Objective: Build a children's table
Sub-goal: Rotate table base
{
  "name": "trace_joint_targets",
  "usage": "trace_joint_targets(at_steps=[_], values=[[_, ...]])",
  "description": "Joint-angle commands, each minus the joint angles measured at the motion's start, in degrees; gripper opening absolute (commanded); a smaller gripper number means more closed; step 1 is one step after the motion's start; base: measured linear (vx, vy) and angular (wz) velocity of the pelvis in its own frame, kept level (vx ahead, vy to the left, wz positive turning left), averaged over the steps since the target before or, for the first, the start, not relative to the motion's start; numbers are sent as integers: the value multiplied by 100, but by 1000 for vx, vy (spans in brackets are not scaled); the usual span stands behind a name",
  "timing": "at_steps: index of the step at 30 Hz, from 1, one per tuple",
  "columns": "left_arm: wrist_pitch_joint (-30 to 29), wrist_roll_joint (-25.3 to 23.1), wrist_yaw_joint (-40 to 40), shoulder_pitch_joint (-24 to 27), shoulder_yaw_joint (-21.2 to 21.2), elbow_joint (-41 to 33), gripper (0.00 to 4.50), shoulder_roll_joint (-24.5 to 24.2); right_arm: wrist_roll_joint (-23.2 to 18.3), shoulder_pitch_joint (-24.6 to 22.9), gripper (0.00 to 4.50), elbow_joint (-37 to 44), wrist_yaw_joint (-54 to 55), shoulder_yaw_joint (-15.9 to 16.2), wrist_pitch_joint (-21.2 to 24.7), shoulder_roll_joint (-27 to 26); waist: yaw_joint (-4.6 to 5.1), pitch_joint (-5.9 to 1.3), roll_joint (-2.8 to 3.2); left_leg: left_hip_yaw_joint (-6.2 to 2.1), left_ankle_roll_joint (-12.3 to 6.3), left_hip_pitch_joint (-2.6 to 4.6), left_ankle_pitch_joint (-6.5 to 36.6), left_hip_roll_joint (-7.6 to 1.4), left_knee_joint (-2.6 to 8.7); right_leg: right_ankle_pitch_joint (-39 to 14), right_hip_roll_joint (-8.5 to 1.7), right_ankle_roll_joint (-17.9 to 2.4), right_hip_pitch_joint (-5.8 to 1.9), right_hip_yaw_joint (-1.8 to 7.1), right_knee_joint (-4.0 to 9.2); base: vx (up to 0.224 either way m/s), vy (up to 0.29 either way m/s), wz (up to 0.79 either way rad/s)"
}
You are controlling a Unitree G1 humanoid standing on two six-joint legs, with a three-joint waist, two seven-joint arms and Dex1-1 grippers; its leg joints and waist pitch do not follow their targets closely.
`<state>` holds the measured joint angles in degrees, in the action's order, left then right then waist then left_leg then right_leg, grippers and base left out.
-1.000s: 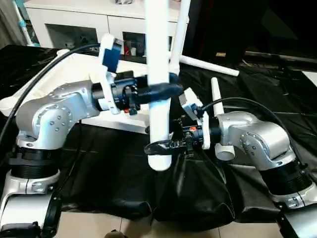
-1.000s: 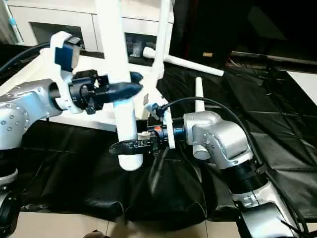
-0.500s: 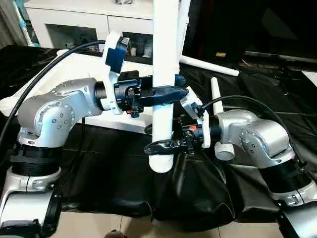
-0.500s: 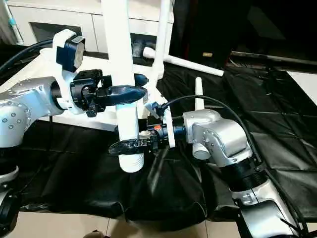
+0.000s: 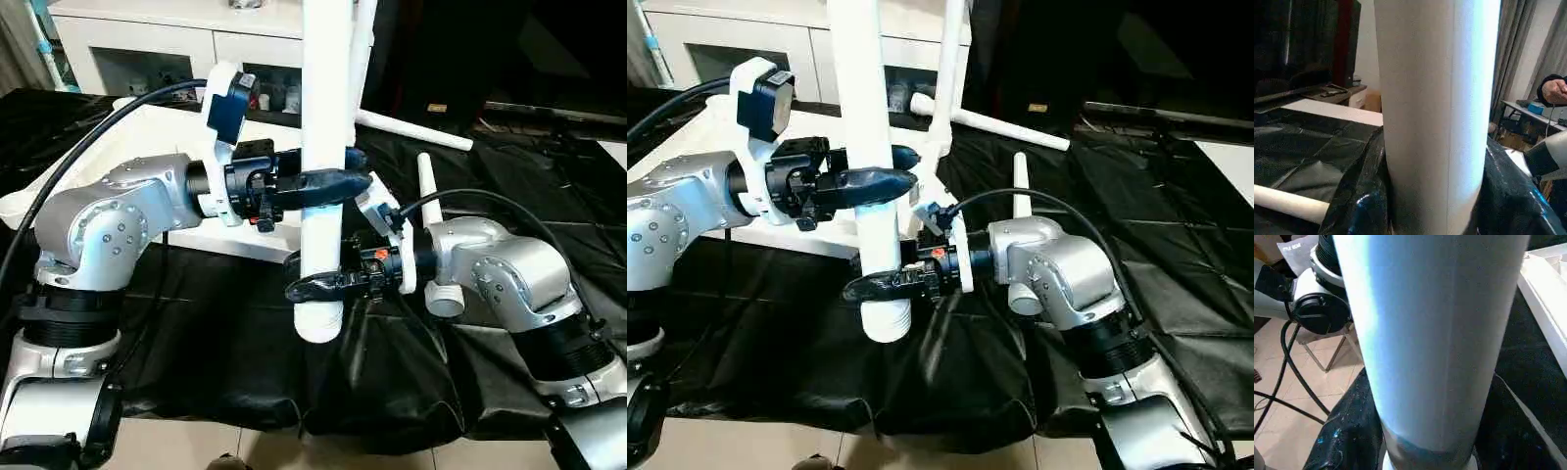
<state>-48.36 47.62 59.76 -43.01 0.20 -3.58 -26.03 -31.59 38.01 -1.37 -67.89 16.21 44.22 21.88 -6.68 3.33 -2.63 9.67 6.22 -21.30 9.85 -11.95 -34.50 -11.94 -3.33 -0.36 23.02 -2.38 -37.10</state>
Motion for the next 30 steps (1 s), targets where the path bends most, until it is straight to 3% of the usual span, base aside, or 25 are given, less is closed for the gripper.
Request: trace_joint_targets(at_steps=[1,5,8,11,18,20,22,26,30], values=[[66,23,54,-161,20,-86,182,19,-8,75,193,-84,2,-38,6,1,-26,-441,37,14,29,42,490,-50,338,70,-343,-1212,-368,212,332,0,0,0],[79,-57,-118,-195,43,5,182,62,-2,64,191,-88,8,-52,7,-17,-25,-439,42,14,37,44,517,-51,339,49,-341,-1204,-366,214,338,0,0,0],[-63,111,-110,-219,117,35,252,93,6,59,191,-87,12,-53,-2,-16,-28,-443,41,16,37,47,511,-45,336,51,-338,-1214,-366,211,334,0,0,0],[-207,404,-278,-293,373,123,274,232,-12,37,188,-59,49,-101,-5,-30,-33,-452,51,11,51,38,498,-45,328,179,-339,-1296,-375,207,317,0,0,0],[-172,587,-571,-276,720,288,328,366,-187,-101,187,192,200,-293,95,-84,-36,-445,71,6,40,45,556,-43,331,140,-336,-1259,-376,206,339,0,0,0],[-176,611,-707,-292,819,392,334,454,-221,-130,187,235,219,-328,106,-90,-45,-450,66,5,41,47,557,-44,330,164,-336,-1262,-380,204,335,0,0,0],[-156,641,-797,-287,891,479,334,540,-246,-150,187,266,241,-358,113,-100,-65,-451,98,0,46,53,584,-45,330,159,-337,-1256,-374,203,335,0,0,0],[-65,817,-1158,-336,1170,713,334,805,-272,-161,187,280,288,-400,101,-125,-86,-457,81,0,69,46,621,-40,324,194,-340,-1298,-386,200,338,0,0,0],[86,1294,-1529,-391,1689,941,334,1185,-326,-188,186,306,385,-485,103,-174,-129,-462,85,1,64,47,639,-34,310,243,-338,-1346,-384,199,344,0,0,0]])
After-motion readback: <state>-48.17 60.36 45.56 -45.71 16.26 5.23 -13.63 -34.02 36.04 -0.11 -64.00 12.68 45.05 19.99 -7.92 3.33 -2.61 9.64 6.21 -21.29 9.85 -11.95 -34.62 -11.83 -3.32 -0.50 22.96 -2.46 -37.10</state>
